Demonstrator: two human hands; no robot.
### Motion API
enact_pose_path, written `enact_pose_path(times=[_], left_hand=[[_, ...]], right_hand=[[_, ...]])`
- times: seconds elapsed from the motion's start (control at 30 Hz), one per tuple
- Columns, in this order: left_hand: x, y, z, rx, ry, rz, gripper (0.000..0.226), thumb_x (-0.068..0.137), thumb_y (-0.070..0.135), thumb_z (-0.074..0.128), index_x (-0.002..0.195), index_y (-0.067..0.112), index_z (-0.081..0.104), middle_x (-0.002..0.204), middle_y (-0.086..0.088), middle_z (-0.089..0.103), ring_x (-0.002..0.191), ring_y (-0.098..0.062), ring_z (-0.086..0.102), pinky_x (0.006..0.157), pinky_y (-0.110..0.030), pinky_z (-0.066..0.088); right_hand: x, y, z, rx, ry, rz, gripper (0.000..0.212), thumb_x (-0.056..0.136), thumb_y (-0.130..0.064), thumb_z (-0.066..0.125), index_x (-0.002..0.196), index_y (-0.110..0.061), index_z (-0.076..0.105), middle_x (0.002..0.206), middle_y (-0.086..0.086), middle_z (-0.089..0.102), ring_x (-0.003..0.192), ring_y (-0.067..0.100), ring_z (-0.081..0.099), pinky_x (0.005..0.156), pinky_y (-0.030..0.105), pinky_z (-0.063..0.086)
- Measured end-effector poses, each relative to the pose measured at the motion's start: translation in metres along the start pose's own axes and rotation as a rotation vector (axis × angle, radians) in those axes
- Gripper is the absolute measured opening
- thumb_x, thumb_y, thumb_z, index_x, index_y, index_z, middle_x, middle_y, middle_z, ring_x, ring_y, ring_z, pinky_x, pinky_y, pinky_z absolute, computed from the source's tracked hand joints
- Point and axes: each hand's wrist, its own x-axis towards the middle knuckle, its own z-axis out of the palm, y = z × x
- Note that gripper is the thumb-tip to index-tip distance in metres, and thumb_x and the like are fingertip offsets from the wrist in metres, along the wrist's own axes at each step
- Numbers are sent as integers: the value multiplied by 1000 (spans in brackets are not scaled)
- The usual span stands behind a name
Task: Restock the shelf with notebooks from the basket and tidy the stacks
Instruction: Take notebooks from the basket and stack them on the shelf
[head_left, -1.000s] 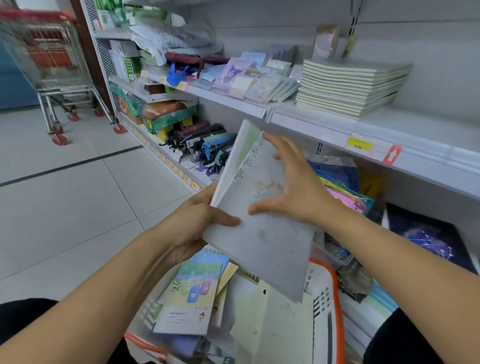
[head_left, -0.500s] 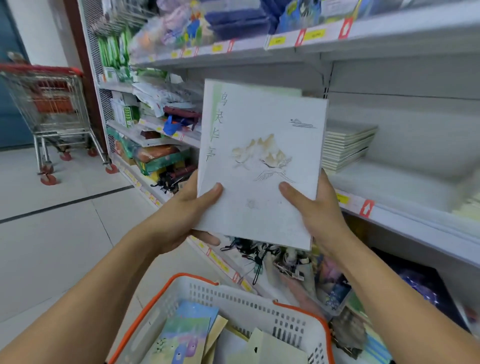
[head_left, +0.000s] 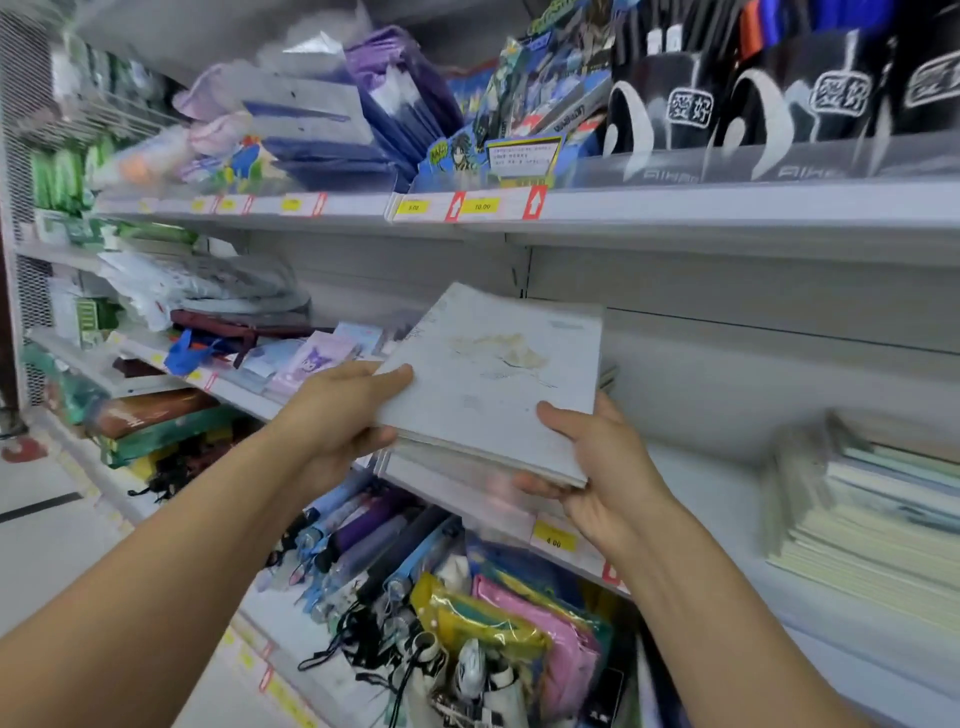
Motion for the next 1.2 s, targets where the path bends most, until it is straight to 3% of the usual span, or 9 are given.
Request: enact_pose_path(times=[0.1,0.27,0.37,0.47,0.57,0.7,0.83,0.93,1.2], left_hand=[[47,9,28,-149,-49,-43,21,93,4,61,112,-3,60,109,-13,68,74,-14,69,59,-17,57],[119,-18,64,-255,19,-83,41,92,-1,60,130,-7,47,126,-16,60,69,-17,72,73,-24,57],[139,-35,81,-313,57,-66,53,94,-2,58,142,-5,35,116,-10,60,67,-14,68,62,-20,57],[153,-51,92,-227,105,-2,64,95,0,57,150,1,24,112,-8,55,66,-13,62,87,-29,53],[163,-62,94,5,127,83,69,94,20,62,149,6,23,123,-12,54,87,-19,64,92,-36,50],[167,-74,99,676,123,181,96,91,60,50,154,6,3,162,-10,10,147,-33,14,119,-47,18],[172,-79,112,736,104,193,98,93,64,36,151,6,-18,161,-9,-19,149,-26,-15,121,-41,-4],[179,-87,118,820,157,197,98,92,69,26,150,5,-21,159,-10,-25,148,-27,-19,119,-40,-8],[187,-87,112,948,160,158,98,85,78,10,149,14,-25,160,-5,-25,149,-25,-14,121,-44,-5]], right_hand=[[45,-25,2,41,136,55,10,98,3,50,99,-4,57,96,14,64,76,30,63,36,27,51],[106,-30,-9,27,218,84,13,99,7,41,111,8,48,110,23,50,105,48,60,41,33,57],[122,-27,-23,-36,196,-11,7,93,2,61,93,6,55,88,14,55,75,25,68,58,31,62],[130,-15,-42,-285,167,-114,29,73,-7,84,81,-2,57,71,6,63,68,19,67,70,29,61],[140,2,-54,-549,212,-220,37,65,-11,91,67,-12,54,60,-1,63,56,12,63,59,26,52],[166,17,-66,-630,248,-266,47,72,-31,88,97,-10,55,90,3,68,80,17,70,74,38,60],[183,29,-72,-792,258,-290,82,81,-55,71,140,-8,39,128,2,63,121,24,58,104,45,46],[185,35,-69,-824,276,-311,105,73,-73,56,148,-7,25,147,10,46,136,32,42,111,48,38],[183,33,-69,-862,186,-292,89,97,-56,46,158,-14,-3,165,2,15,150,24,21,120,43,25]])
